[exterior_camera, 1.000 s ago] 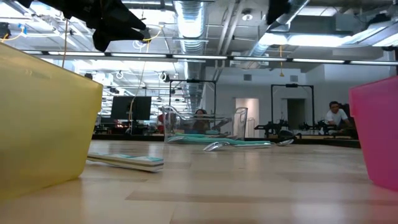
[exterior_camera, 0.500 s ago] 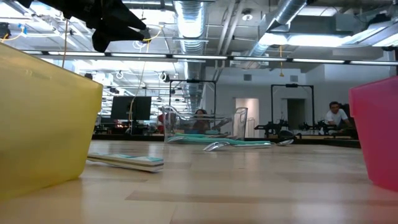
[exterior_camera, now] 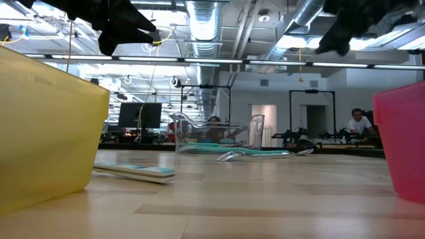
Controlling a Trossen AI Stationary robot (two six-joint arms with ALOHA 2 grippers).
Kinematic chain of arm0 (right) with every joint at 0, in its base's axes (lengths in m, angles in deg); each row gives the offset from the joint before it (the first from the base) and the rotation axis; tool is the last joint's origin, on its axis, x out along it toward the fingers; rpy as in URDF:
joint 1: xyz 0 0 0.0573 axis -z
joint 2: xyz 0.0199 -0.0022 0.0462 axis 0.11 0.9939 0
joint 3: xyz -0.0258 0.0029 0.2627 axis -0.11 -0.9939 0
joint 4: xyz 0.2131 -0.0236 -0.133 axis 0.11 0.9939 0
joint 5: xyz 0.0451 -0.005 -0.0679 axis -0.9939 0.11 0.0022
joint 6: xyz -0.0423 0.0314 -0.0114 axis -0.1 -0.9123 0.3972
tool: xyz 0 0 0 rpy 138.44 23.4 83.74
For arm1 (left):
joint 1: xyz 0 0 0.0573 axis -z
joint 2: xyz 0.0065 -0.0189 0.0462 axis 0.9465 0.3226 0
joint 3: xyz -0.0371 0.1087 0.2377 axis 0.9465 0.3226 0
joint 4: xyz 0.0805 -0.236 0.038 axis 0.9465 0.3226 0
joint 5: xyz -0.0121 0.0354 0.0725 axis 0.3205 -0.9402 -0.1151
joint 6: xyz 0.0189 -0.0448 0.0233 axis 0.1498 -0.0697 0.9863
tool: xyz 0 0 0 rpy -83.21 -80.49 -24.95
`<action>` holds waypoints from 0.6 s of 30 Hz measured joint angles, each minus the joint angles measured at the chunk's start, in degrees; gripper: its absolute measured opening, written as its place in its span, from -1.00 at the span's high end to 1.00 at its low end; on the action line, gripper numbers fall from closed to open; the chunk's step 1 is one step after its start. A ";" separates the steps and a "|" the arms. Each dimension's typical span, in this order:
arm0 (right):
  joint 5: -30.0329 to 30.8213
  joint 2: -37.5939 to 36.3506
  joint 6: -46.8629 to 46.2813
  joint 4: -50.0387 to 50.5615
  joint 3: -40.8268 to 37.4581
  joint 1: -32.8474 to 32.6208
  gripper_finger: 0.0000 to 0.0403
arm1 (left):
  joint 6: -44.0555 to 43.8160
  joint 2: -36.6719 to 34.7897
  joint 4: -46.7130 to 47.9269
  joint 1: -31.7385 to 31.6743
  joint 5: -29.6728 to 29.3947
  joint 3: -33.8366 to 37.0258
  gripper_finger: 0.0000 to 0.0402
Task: Sort silverware by color (type)
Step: Put the white and blue spoon into the red bin
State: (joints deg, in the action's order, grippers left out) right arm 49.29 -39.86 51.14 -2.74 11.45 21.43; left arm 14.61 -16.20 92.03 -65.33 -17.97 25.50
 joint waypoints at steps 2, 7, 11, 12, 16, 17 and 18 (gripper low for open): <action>-3.33 0.27 -2.30 -7.22 -4.69 0.00 0.37 | 0.04 0.00 0.00 0.01 -0.05 0.00 0.32; -9.69 2.52 -7.41 -25.13 -13.80 -1.85 0.37 | 0.16 -0.01 0.49 0.02 -2.30 0.00 0.32; -9.81 5.84 -8.89 -37.43 -18.52 -5.59 0.37 | -0.49 0.00 0.84 0.02 -3.93 -0.01 0.32; -9.79 6.78 -8.90 -39.82 -19.23 -6.61 0.37 | -0.41 0.00 1.05 0.02 -4.38 0.00 0.32; -9.77 11.13 -9.21 -47.67 -19.72 -10.45 0.37 | -1.62 -0.01 1.07 0.02 -5.99 0.00 0.32; -9.78 12.41 -9.59 -49.58 -19.70 -11.47 0.37 | -1.84 0.00 1.08 0.02 -6.04 0.00 0.32; -9.78 13.75 -9.91 -51.58 -19.70 -12.48 0.37 | -1.81 0.00 1.10 0.01 -6.06 0.00 0.32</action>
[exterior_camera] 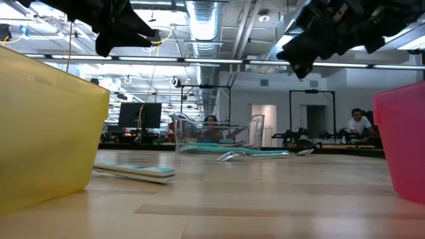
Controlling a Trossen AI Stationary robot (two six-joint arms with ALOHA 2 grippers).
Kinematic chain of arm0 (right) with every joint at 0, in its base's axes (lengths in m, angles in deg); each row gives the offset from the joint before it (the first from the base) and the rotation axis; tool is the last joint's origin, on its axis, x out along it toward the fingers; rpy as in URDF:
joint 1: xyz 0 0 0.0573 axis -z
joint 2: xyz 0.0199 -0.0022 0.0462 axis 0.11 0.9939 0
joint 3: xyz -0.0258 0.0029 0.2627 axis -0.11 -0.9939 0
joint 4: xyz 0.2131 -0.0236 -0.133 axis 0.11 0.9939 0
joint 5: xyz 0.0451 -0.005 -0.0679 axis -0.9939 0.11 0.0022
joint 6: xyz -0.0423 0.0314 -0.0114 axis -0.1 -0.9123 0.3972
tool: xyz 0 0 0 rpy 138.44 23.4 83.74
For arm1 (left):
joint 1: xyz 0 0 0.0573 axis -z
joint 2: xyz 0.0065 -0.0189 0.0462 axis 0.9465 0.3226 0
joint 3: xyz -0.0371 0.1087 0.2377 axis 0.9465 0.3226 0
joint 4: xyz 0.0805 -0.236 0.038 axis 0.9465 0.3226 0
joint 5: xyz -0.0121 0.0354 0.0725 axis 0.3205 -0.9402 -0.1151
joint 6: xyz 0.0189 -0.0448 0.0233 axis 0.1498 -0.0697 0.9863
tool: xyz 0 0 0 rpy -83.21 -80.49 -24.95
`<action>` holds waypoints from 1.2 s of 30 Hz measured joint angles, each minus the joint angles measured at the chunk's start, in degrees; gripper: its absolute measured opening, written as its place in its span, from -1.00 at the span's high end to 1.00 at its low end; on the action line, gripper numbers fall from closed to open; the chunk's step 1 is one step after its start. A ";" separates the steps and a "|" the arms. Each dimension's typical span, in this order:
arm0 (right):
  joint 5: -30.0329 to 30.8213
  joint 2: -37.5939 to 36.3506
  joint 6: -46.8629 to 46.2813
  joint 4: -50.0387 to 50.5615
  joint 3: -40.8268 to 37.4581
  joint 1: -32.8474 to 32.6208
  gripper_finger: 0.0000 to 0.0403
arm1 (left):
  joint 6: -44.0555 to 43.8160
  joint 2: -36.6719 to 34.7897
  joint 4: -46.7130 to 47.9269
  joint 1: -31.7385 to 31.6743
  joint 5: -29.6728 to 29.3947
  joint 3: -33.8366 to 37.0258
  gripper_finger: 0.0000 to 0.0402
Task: Sort silverware by color (type)
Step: Put the white and blue spoon into the red bin
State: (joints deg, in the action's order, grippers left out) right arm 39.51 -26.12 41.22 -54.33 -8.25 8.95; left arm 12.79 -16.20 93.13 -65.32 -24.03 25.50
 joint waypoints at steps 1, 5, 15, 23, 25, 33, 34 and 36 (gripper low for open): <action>0.02 1.44 -0.03 -2.46 0.00 -0.99 0.37 | 0.01 0.00 -0.17 0.03 0.01 0.00 0.32; 0.04 7.46 -0.03 -11.80 0.00 -4.23 0.37 | 1.57 0.00 -2.17 0.92 0.08 -0.01 0.32; 0.15 19.01 -0.81 -20.01 0.04 -8.80 0.37 | 10.38 -0.02 -9.10 8.24 0.20 0.00 0.32; 0.15 22.77 -3.07 -23.77 0.07 -12.09 0.37 | 10.51 -2.23 -17.74 12.21 -5.87 8.15 0.32; 0.15 22.79 -3.07 -23.87 0.07 -12.55 0.37 | 9.02 -3.47 -21.61 12.21 -5.89 11.91 0.32; 1.03 22.52 -4.21 -25.57 0.07 -13.41 0.37 | 7.24 -10.06 -29.08 12.19 -2.37 18.73 0.32; 1.41 22.62 -4.71 -25.91 0.08 -13.59 0.37 | 7.88 -11.06 -29.05 12.19 -1.87 19.11 0.32; 1.69 22.68 -4.97 -26.49 0.07 -13.98 0.37 | 9.01 -13.14 -29.22 12.19 -1.47 19.98 0.32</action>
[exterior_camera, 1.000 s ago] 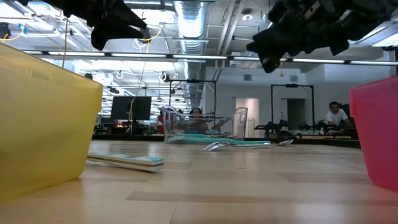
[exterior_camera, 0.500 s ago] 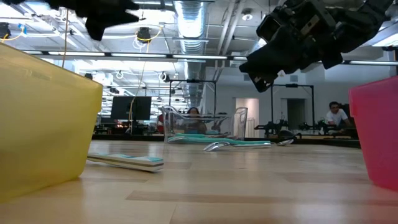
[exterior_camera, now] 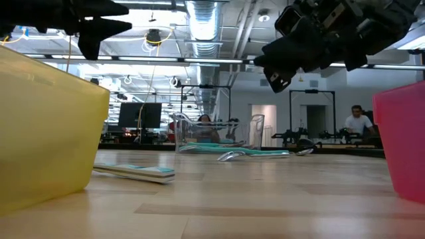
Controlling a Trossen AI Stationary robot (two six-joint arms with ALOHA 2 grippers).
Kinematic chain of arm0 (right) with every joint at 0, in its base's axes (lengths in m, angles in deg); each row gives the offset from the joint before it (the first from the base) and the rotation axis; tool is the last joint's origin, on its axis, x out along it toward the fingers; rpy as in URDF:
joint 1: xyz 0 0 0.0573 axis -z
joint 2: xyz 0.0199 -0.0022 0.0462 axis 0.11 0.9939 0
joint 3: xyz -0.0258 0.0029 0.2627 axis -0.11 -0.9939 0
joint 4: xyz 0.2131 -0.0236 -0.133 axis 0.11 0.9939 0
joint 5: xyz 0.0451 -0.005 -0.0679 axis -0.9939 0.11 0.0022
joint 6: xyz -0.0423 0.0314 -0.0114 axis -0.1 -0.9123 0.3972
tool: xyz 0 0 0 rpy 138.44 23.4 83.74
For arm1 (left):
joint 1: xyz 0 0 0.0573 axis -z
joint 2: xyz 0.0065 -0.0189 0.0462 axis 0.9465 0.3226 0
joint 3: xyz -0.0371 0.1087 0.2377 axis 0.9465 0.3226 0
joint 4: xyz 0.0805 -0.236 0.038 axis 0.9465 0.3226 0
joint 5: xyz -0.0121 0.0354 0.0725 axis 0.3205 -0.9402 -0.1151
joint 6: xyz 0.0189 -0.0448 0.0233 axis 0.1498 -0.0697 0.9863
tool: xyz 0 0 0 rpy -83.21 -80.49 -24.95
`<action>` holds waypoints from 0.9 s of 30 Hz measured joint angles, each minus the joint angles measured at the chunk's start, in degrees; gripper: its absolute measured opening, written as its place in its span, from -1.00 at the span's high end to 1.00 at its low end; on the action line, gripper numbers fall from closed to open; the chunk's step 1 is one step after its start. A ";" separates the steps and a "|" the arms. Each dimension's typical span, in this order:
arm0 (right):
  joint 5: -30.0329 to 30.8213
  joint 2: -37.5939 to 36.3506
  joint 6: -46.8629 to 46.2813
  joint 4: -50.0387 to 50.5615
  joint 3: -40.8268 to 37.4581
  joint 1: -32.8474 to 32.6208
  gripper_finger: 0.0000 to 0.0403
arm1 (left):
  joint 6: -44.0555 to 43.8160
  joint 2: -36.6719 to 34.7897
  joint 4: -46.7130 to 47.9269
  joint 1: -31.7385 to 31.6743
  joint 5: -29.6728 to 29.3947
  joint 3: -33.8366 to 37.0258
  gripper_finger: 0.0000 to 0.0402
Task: Sort silverware by color (type)
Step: Put the white and blue spoon into the red bin
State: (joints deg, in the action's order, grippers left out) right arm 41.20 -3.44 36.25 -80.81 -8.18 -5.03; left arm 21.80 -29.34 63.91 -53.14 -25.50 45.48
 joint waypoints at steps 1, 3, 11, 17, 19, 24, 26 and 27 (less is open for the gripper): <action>0.03 -0.02 -0.02 -0.39 0.00 -0.32 0.37 | 0.50 -1.08 0.11 0.00 -0.06 0.61 0.32; 0.08 -0.02 -0.13 -0.34 0.02 -0.97 0.37 | 1.00 -3.04 0.39 0.00 -0.45 1.66 0.32; 9.69 -0.02 -1.49 -0.67 0.02 -5.87 0.37 | -0.56 -8.82 2.06 0.00 -1.59 7.26 0.32; 22.89 -0.02 -1.63 -0.76 0.47 -10.16 0.37 | -4.80 -11.02 1.40 -0.01 -3.19 12.65 0.32; 28.00 1.01 -1.32 -0.91 1.22 -11.73 0.37 | -6.47 -11.05 2.91 -0.02 -4.51 12.99 0.32; 34.67 4.51 -1.17 -0.10 5.15 -13.84 0.37 | -8.62 -10.86 6.50 -0.04 -6.52 13.00 0.32; 36.92 7.05 -1.44 2.90 7.61 -14.66 0.37 | -8.68 -10.91 6.71 -0.04 -6.52 13.00 0.32; 37.59 8.94 -1.44 4.64 9.34 -14.97 0.37 | -8.68 -10.93 6.99 -0.04 -6.60 13.00 0.32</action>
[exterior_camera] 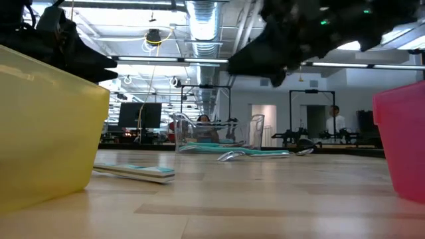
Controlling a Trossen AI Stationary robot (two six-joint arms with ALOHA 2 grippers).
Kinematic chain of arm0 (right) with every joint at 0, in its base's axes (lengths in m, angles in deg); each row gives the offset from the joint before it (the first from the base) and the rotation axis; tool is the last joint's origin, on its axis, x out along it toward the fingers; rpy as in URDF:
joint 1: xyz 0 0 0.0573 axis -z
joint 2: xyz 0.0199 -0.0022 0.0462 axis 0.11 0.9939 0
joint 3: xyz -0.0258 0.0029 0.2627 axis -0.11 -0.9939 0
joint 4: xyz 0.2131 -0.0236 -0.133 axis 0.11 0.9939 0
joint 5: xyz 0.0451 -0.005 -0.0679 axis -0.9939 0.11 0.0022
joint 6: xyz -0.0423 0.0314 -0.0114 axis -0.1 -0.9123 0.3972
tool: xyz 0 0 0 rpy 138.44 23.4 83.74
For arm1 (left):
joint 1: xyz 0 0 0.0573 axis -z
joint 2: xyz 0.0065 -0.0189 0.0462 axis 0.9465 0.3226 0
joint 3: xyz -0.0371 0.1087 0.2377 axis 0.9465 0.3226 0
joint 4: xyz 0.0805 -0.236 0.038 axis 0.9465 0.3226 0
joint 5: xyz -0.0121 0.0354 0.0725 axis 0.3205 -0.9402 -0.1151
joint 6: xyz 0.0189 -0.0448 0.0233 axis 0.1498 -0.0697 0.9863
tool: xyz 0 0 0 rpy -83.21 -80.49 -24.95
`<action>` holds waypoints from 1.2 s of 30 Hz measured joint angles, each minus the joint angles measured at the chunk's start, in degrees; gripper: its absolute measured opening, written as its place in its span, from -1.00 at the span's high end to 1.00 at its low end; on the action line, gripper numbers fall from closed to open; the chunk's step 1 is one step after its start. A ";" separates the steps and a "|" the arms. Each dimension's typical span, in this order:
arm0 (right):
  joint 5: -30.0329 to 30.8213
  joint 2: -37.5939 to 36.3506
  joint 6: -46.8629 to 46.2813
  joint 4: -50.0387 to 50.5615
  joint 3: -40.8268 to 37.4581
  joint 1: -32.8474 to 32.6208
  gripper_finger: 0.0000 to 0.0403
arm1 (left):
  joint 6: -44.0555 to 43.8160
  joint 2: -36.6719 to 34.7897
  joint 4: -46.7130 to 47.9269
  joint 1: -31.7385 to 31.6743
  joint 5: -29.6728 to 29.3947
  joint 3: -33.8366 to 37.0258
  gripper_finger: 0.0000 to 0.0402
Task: Sort silverware by color (type)
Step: Put the white and blue spoon into the red bin
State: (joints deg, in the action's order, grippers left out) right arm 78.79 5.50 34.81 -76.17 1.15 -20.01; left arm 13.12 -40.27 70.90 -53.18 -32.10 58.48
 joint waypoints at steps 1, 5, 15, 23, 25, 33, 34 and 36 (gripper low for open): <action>0.34 1.83 -0.01 1.69 1.98 -0.21 0.37 | 0.00 0.02 0.38 0.00 -0.05 0.00 0.32; 1.21 6.64 -0.10 9.06 9.73 -0.27 0.37 | -0.65 0.04 2.69 0.00 -0.97 0.02 0.32; 1.53 17.37 -0.02 26.15 28.93 -1.06 0.37 | -7.92 0.07 13.20 0.00 -4.74 0.04 0.32; 2.27 23.71 -0.48 28.95 36.70 -2.60 0.37 | -8.04 1.54 13.13 0.02 -6.31 0.08 0.32; 2.44 25.41 -0.43 30.17 37.74 -3.02 0.37 | -8.04 2.03 13.08 0.02 -6.45 0.09 0.32; 0.74 31.05 1.95 32.85 42.69 -5.29 0.36 | -8.99 3.15 13.09 0.02 -6.77 0.11 0.32; 0.15 31.43 1.96 33.70 43.09 -5.53 0.36 | -9.13 3.18 13.10 0.02 -6.76 0.11 0.32; -0.24 31.56 1.90 34.89 43.21 -5.59 0.31 | -9.26 3.36 13.09 0.02 -6.78 0.11 0.32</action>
State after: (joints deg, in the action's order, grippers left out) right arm 78.55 37.06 36.71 -41.28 44.36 -25.60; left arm 3.86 -36.91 83.99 -53.16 -38.88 58.59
